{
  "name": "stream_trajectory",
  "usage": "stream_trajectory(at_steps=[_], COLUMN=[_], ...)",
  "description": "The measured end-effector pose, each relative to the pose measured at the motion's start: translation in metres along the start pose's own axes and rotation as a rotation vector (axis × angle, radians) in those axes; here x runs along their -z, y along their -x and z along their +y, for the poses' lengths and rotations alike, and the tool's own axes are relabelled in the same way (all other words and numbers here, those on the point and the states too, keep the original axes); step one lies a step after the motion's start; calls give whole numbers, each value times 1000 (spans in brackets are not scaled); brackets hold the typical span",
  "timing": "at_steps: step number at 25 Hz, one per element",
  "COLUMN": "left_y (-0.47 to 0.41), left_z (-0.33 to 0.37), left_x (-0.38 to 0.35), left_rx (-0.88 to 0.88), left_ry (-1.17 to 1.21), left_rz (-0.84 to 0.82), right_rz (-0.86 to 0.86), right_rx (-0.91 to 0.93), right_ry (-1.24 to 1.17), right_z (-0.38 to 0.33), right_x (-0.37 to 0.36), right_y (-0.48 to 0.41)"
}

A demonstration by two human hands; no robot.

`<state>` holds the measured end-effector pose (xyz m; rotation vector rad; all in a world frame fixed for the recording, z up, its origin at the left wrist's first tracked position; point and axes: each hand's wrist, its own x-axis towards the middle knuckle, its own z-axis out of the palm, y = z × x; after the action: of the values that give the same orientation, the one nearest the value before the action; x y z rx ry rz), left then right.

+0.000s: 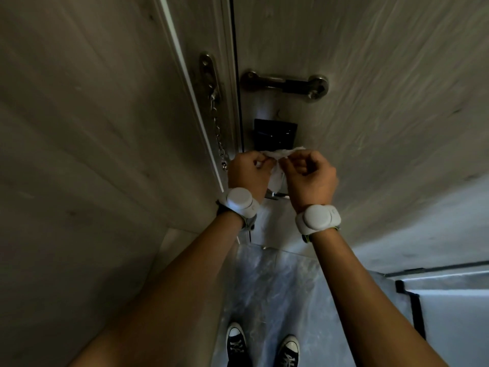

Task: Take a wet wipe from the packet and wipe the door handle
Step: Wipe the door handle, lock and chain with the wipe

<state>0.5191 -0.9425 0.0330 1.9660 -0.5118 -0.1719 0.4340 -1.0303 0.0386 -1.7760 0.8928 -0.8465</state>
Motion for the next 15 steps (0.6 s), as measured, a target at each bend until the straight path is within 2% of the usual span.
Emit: stream_trajectory(at_steps=[10, 15], left_y=[-1, -7], left_z=[36, 55], left_x=[13, 17], left_rx=[-74, -130], left_ry=[31, 14], left_rz=[55, 123], right_rz=[38, -7], right_rx=[83, 128], right_ry=[-55, -19], right_z=[-30, -54], right_x=[11, 15], right_y=[-11, -30])
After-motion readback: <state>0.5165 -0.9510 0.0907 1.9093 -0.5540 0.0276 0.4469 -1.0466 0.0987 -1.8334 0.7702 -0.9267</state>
